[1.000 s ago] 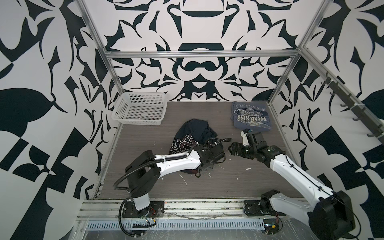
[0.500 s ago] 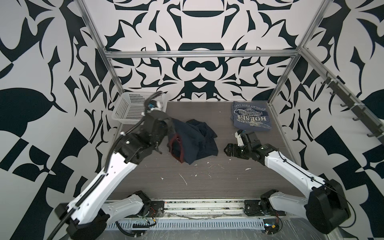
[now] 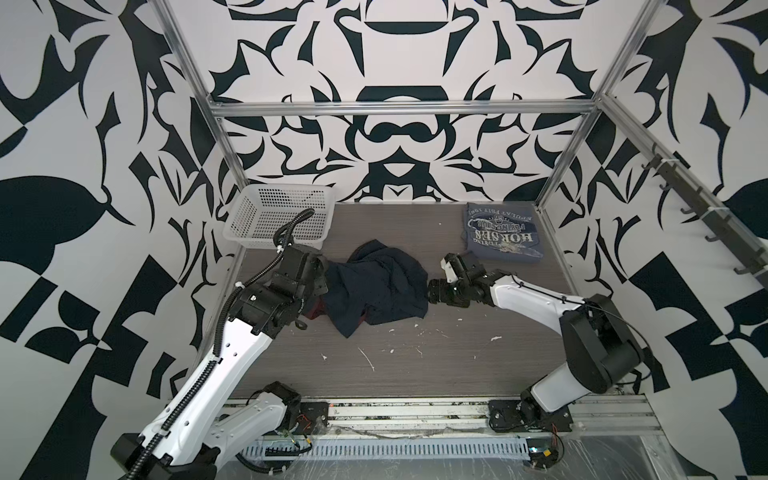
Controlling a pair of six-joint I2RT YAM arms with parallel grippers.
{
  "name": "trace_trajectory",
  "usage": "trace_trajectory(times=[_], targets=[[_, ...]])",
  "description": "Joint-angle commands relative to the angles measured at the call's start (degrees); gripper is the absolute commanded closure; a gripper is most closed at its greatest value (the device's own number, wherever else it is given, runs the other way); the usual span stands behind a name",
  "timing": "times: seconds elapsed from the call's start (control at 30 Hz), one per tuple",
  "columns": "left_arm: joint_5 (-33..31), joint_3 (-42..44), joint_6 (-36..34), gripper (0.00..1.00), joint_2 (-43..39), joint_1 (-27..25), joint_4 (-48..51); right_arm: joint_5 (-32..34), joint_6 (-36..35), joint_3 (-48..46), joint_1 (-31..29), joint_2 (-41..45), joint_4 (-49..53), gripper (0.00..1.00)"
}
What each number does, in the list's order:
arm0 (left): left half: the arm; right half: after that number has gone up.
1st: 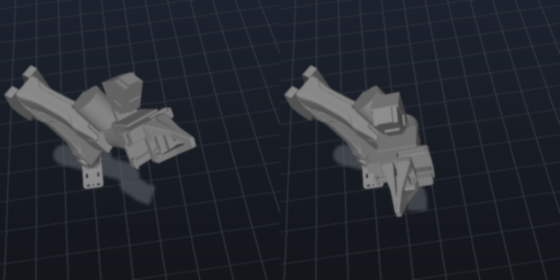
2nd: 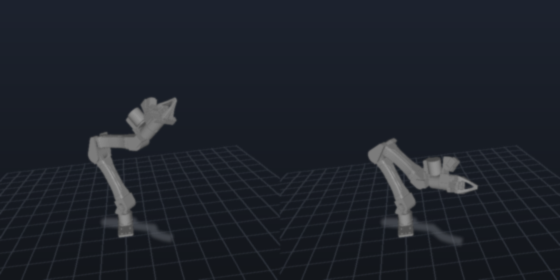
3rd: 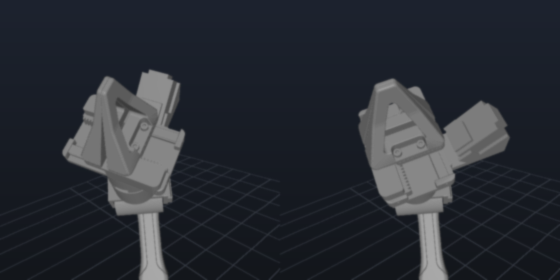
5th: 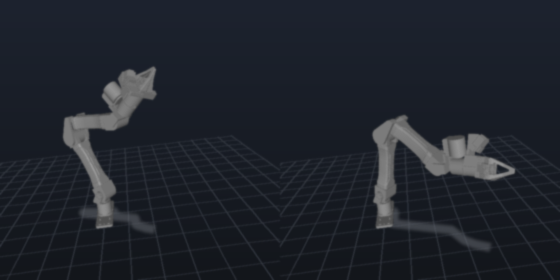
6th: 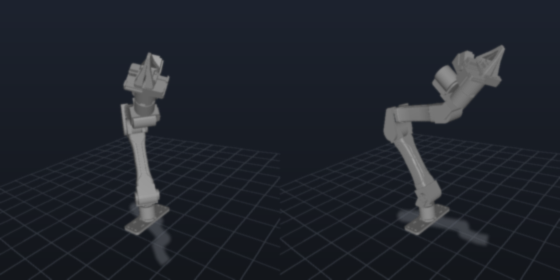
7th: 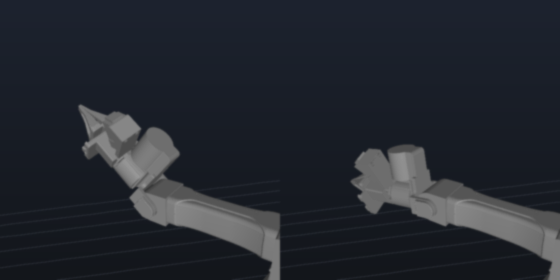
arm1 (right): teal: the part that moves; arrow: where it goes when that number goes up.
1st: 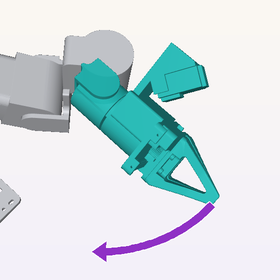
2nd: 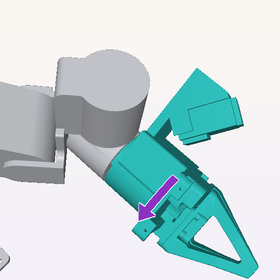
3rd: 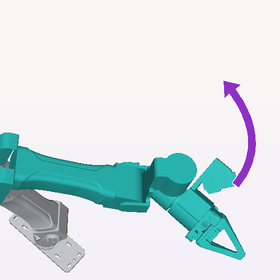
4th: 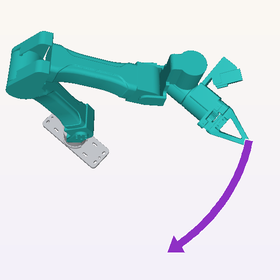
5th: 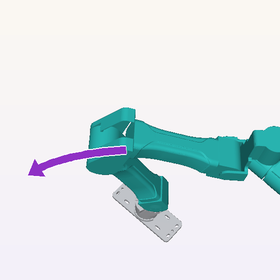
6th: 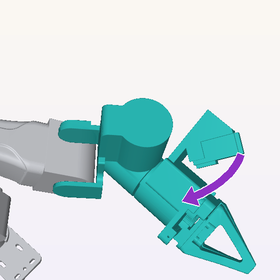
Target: Fold and stack the tank tops
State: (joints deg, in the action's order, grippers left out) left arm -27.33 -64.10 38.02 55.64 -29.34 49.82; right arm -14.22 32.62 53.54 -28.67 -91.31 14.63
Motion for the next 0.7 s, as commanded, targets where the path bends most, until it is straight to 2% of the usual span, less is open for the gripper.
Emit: trace_trajectory(times=[0.0, 0.17, 0.27, 0.4, 0.5, 0.53, 0.67], targets=[[-2.07, 0.26, 0.75, 1.00, -1.14, 0.25, 2.65, -0.63, -0.28, 5.33, -0.60, -2.19, -2.57, 0.21], [-2.64, 0.88, 0.31, 1.00, -1.57, 0.23, 2.52, 2.68, -4.56, 14.85, 0.86, -10.60, 1.85, 0.22], [-2.66, 1.15, 0.19, 1.00, -1.58, 0.33, 2.63, -0.34, -5.46, 20.15, 2.11, -16.07, 3.67, 0.32], [-2.88, 1.71, 0.16, 1.00, -2.15, 0.34, 2.65, -0.04, -6.15, 24.67, 2.21, -20.76, 5.32, 0.38], [-3.08, 2.04, 0.04, 1.00, -2.20, 0.43, 2.41, -0.11, -6.64, 27.12, 2.21, -22.84, 6.80, 0.47], [-3.08, 2.08, -0.03, 1.00, -2.05, 0.43, 2.43, -0.11, -6.66, 27.33, 2.19, -22.90, 6.90, 0.51], [-3.72, 1.57, -0.35, 1.00, -1.67, 0.55, 2.41, -0.28, -6.87, 27.99, 2.22, -20.42, 7.97, 1.00]])
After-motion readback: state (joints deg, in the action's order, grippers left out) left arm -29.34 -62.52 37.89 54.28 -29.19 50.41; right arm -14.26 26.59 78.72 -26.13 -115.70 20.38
